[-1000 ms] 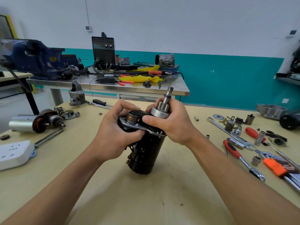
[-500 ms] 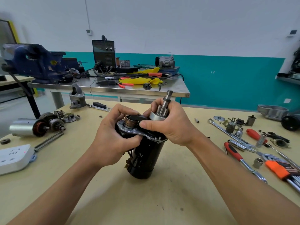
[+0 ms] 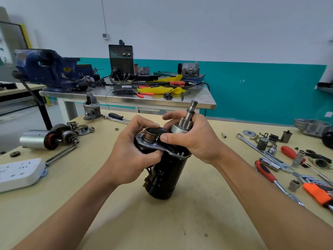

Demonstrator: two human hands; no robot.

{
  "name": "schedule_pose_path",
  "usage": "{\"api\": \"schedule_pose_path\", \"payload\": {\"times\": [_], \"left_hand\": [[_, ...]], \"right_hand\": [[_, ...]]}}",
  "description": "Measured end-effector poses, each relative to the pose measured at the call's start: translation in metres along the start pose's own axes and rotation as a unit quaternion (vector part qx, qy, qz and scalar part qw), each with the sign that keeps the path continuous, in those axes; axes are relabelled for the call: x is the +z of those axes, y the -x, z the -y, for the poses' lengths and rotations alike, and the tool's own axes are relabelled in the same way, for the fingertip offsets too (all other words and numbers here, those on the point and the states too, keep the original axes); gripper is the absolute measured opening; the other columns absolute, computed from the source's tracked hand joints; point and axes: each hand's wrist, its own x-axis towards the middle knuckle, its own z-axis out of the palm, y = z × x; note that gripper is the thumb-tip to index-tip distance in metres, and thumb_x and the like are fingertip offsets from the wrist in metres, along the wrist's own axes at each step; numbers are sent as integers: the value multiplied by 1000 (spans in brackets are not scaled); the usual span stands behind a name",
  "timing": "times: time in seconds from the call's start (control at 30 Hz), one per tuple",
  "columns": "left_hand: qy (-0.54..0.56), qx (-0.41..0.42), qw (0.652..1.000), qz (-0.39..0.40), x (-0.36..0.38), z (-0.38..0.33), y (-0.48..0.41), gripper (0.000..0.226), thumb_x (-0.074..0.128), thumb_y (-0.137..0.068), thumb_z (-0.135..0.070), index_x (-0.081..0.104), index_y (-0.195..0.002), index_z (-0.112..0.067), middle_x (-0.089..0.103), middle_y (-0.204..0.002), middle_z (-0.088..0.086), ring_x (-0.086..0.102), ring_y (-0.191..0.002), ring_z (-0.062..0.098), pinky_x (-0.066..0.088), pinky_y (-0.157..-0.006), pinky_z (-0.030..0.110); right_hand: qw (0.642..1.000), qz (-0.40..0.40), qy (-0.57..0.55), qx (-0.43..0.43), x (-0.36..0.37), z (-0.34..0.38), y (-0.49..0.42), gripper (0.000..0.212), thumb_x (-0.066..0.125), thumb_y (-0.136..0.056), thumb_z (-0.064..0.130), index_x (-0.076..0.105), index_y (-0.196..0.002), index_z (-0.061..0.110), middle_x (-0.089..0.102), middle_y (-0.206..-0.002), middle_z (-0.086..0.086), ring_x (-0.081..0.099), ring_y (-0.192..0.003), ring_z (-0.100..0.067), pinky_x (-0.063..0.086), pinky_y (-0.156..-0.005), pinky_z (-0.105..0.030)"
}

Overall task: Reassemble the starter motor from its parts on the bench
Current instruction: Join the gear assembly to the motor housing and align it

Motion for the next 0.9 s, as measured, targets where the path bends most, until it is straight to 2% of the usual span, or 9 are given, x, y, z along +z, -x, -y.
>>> {"api": "schedule_pose_path", "payload": {"times": [0.17, 0.27, 0.37, 0.53, 0.67, 0.73, 0.8, 0.9], "left_hand": [[-2, -6, 1000, 4, -1, 0, 0, 50, 74, -70, 4, 56, -102, -29, 69, -97, 2, 67, -76, 16, 55, -68, 26], [1, -5, 1000, 0, -1, -1, 2, 50, 75, -69, 2, 56, -102, -31, 69, -98, 0, 67, -77, 16, 55, -69, 25], [7, -6, 1000, 1, -2, -2, 3, 47, 75, -67, -9, 57, -103, -34, 69, -101, 3, 68, -79, 17, 56, -70, 26], [-1, -5, 1000, 2, -3, -1, 3, 48, 76, -68, -11, 58, -105, -36, 69, -103, 4, 70, -82, 18, 56, -72, 26], [-27, -4, 1000, -7, -3, 0, 5, 50, 76, -69, -13, 59, -109, -37, 68, -102, 3, 68, -83, 18, 56, -74, 26], [-42, 3, 999, -5, -2, 0, 6, 53, 77, -71, -7, 58, -112, -35, 67, -102, -2, 66, -84, 14, 54, -76, 22], [-45, 2, 999, -4, -3, 0, 9, 58, 75, -73, 0, 57, -118, -33, 67, -104, -4, 67, -88, 11, 52, -78, 19], [-43, -28, 999, -11, -3, 0, 14, 67, 77, -74, -8, 53, -130, -37, 68, -111, -1, 69, -94, 15, 52, -81, 18]], "right_hand": [[1000, 3, 17, 6, -1, 2, 1, 38, 84, -74, 5, 68, -105, 19, 77, -87, 4, 74, -84, -14, 55, -67, -18], [1000, 11, 23, 7, -2, 3, 1, 37, 84, -74, 4, 68, -106, 15, 77, -88, -1, 74, -85, -19, 57, -69, -22], [1000, 13, 28, 2, -2, 2, 1, 35, 84, -74, 2, 69, -104, 14, 76, -87, -2, 74, -85, -20, 58, -71, -24], [1000, 5, 23, -4, -1, 1, 1, 34, 83, -74, 1, 69, -102, 13, 76, -85, -2, 74, -83, -19, 57, -70, -23], [1000, 3, 22, -4, -1, -1, 2, 36, 82, -76, 3, 68, -107, 13, 76, -89, -5, 75, -85, -23, 59, -72, -27], [1000, -1, 2, -7, 0, -2, 4, 34, 78, -80, 12, 67, -112, 15, 76, -94, -5, 73, -91, -26, 60, -78, -32], [998, -5, -65, 8, 1, -3, 7, 32, 67, -86, 29, 64, -115, 17, 75, -104, -6, 70, -103, -29, 57, -91, -42], [991, -30, -124, 34, 0, -7, 14, 55, 43, -89, 55, 59, -125, 17, 70, -120, -8, 63, -117, -28, 45, -106, -54]]}}
